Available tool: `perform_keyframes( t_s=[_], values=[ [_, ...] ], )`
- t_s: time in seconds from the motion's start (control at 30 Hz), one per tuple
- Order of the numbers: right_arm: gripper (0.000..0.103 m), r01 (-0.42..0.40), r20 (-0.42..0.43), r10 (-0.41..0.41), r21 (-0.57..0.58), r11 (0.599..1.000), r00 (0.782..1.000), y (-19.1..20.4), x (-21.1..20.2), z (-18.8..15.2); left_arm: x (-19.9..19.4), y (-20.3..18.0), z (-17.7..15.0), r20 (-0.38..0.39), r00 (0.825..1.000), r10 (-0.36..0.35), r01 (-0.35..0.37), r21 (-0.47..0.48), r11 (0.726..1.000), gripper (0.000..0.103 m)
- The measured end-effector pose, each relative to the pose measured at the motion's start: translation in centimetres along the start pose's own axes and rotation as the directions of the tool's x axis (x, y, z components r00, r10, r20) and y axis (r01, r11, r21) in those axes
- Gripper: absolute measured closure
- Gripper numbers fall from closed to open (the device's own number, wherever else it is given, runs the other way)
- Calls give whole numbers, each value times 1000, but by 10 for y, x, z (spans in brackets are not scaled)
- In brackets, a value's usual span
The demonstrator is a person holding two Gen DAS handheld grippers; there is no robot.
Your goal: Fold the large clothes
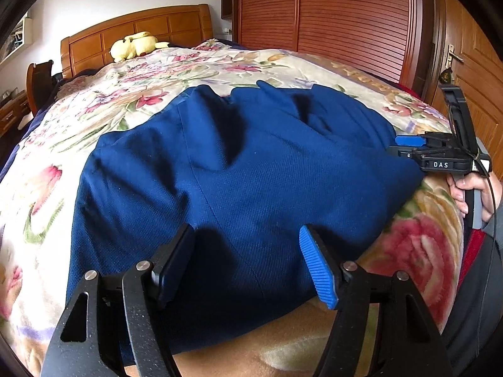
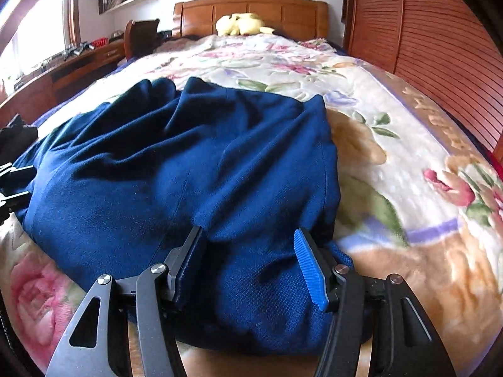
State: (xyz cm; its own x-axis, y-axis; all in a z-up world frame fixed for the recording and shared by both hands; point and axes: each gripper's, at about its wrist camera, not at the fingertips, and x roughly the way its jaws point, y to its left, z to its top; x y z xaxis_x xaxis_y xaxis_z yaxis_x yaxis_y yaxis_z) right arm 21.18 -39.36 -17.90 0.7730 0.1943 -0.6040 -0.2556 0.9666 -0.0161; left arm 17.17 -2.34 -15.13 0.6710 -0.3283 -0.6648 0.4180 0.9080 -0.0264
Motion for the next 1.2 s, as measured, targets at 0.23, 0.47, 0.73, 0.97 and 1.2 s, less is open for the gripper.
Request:
perform_keyframes(
  t_s=[0.23, 0.47, 0.73, 0.97, 1.2],
  values=[
    [43, -5, 42, 5, 8, 1000, 999, -2, -7, -11, -1, -2, -3, 22, 1000, 16, -16, 6, 1000, 33],
    [42, 60, 20, -60, 9, 998, 998, 7, -22, -7, 2, -3, -4, 19, 1000, 23, -23, 7, 1000, 32],
    [24, 97, 18, -99, 98, 990, 995, -23, -56, -13, 2, -5, -5, 19, 999, 35, -35, 8, 999, 32],
    [23, 33, -44, -25, 194, 980, 999, -37, -49, -18, 3, -5, -5, 20, 999, 36, -36, 8, 999, 31],
    [23, -5, -66, 22, 246, 969, 998, -45, -38, -19, 3, -4, -5, 19, 999, 36, -36, 8, 999, 31]
  ],
)
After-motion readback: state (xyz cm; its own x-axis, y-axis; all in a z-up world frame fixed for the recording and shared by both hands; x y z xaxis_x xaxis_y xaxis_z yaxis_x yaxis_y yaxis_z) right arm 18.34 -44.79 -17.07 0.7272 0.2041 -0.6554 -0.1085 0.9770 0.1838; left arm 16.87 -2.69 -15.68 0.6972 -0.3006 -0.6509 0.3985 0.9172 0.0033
